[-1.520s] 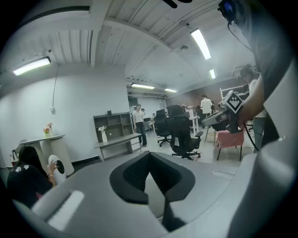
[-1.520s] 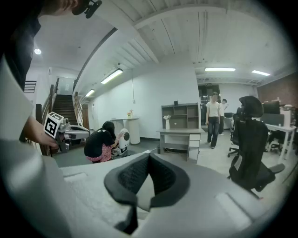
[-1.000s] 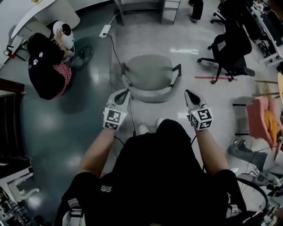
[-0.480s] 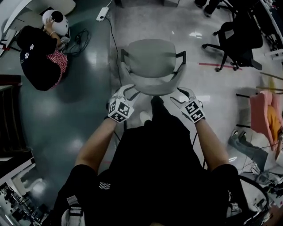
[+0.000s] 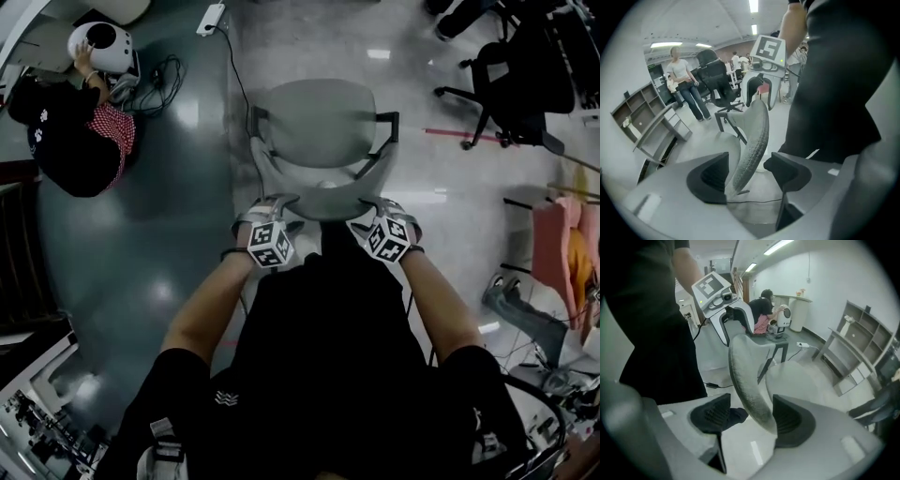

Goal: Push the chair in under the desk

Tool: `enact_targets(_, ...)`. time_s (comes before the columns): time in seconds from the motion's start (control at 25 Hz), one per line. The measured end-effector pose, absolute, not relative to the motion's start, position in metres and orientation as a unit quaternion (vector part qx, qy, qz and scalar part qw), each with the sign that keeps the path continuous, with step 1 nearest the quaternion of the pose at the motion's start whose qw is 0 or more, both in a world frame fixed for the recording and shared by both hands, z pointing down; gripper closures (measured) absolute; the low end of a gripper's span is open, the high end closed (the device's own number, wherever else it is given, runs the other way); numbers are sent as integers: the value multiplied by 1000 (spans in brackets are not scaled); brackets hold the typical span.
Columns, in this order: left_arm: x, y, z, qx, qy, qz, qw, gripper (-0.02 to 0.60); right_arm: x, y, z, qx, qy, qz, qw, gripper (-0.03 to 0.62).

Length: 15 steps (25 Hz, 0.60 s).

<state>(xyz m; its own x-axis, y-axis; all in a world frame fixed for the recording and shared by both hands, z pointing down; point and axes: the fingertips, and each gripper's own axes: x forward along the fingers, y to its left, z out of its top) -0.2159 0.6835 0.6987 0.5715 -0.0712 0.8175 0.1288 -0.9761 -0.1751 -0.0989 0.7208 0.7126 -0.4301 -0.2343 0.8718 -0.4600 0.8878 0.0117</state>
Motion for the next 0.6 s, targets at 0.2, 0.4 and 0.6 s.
enact_targets(0.2, -207, 688, 726, -861, -58, -495, 106, 290, -102, 717, 739, 173, -827, 91, 528, 324)
enact_targets(0.4, -204, 678, 744, -833, -58, -533, 135, 372, -101, 707, 750, 167, -816, 74, 549, 419)
enact_targets(0.6, -201, 669, 754, -816, -61, -564, 112, 396, -100, 702, 754, 149, -815, 62, 557, 433)
